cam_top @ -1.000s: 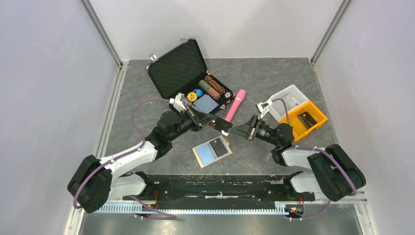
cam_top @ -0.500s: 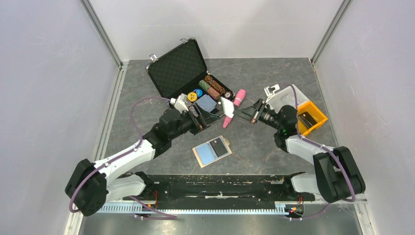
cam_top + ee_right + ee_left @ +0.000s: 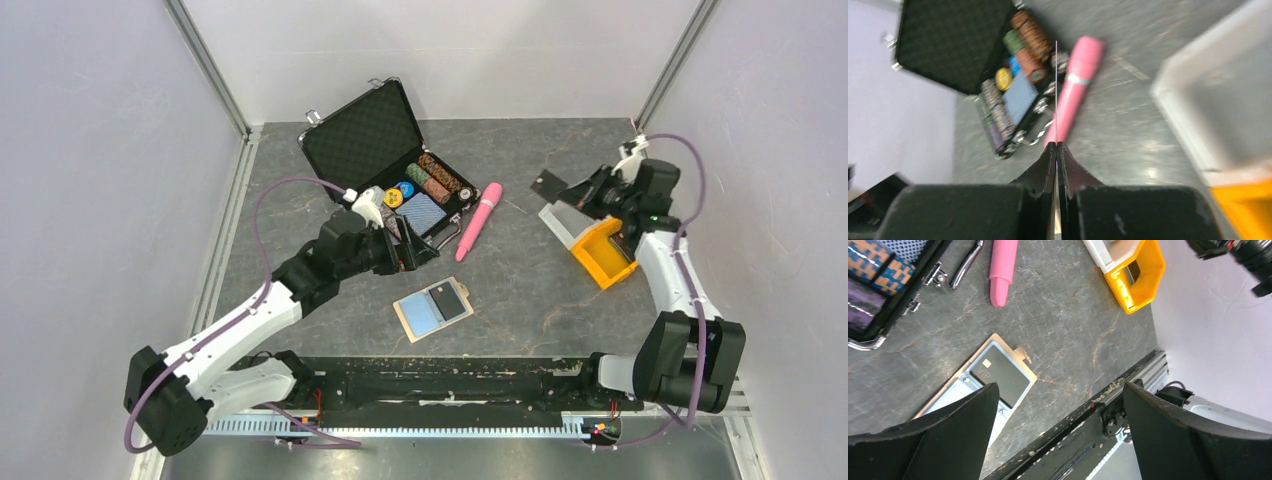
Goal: Take the credit cards out of the card holder
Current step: Place the credit card in the storage box.
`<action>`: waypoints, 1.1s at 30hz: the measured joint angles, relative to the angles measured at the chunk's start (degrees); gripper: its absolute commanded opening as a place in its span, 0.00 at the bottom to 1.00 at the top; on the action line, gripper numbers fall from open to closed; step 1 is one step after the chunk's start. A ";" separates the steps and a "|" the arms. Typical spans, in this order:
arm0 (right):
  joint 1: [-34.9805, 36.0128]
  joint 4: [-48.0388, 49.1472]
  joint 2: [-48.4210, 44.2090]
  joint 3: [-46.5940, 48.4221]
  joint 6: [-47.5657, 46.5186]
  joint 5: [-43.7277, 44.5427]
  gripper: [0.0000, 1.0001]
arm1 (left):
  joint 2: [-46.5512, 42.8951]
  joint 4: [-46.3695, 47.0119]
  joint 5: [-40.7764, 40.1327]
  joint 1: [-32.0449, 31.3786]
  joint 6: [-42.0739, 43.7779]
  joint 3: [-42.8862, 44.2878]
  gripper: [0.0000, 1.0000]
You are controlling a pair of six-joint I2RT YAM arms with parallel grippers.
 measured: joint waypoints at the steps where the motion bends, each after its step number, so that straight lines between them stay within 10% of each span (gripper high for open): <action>1: -1.95 -4.48 0.31 2.38 -2.27 1.53 0.00 | -0.63 -1.84 -0.52 0.00 1.16 0.76 1.00; 13: -21.94 -34.01 2.45 16.72 -18.23 13.49 0.00 | 0.33 -19.50 5.09 0.00 8.50 7.43 1.00; 33: -25.90 -47.47 11.23 22.01 -23.80 20.44 0.00 | -14.53 -33.66 2.49 -2.47 19.96 7.45 1.00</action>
